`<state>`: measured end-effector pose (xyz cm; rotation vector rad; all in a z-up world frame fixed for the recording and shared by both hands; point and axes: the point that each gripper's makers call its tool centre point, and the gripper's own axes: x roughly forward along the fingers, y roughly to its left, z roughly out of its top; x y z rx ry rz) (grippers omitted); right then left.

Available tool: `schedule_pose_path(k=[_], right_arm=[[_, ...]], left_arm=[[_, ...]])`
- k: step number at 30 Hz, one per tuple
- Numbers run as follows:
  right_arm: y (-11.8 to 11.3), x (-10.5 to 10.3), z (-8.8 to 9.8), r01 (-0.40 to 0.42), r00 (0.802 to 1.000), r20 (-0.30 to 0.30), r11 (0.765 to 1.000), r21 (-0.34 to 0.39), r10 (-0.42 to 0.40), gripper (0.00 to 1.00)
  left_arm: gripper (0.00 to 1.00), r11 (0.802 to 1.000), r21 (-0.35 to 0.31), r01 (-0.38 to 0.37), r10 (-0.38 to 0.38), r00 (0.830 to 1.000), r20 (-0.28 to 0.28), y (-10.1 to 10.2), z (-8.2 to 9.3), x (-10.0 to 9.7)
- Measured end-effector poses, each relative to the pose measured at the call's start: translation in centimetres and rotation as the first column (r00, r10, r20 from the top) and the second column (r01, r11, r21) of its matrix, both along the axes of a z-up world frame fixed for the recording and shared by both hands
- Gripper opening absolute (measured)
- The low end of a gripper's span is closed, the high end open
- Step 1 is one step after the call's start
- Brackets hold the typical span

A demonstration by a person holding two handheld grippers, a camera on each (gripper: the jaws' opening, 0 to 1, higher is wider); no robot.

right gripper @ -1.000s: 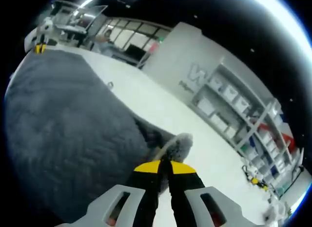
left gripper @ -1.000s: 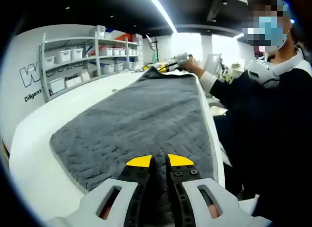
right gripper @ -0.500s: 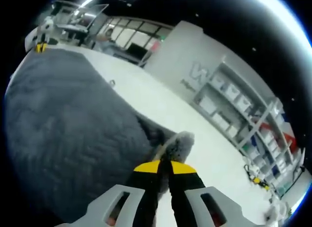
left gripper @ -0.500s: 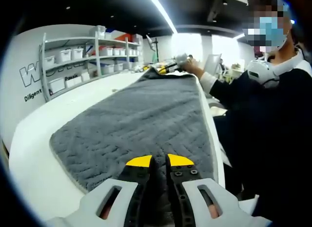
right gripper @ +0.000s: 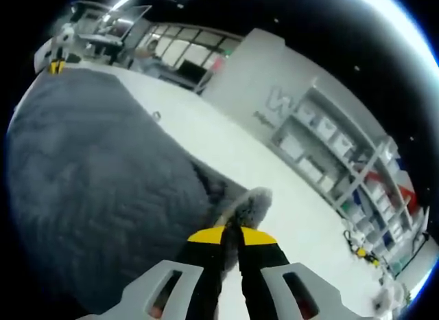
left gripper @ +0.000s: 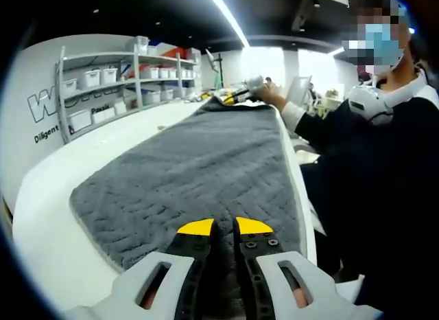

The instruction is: Open the folded towel by lifting each exposed corner and separating the folded layers until the towel lies flat within the target outline without major curled edges

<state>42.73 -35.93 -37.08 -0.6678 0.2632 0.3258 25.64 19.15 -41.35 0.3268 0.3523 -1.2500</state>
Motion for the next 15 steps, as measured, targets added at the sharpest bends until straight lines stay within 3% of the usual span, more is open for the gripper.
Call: schedule_pose_path(k=[15], right_arm=[[-0.34, -0.05, -0.05, 0.021, 1.000, 0.000, 1.000, -0.005, -0.021, 0.06]], left_arm=[[0.10, 1.000, -0.002, -0.001, 0.001, 1.000, -0.002, -0.23, 0.03, -0.06]])
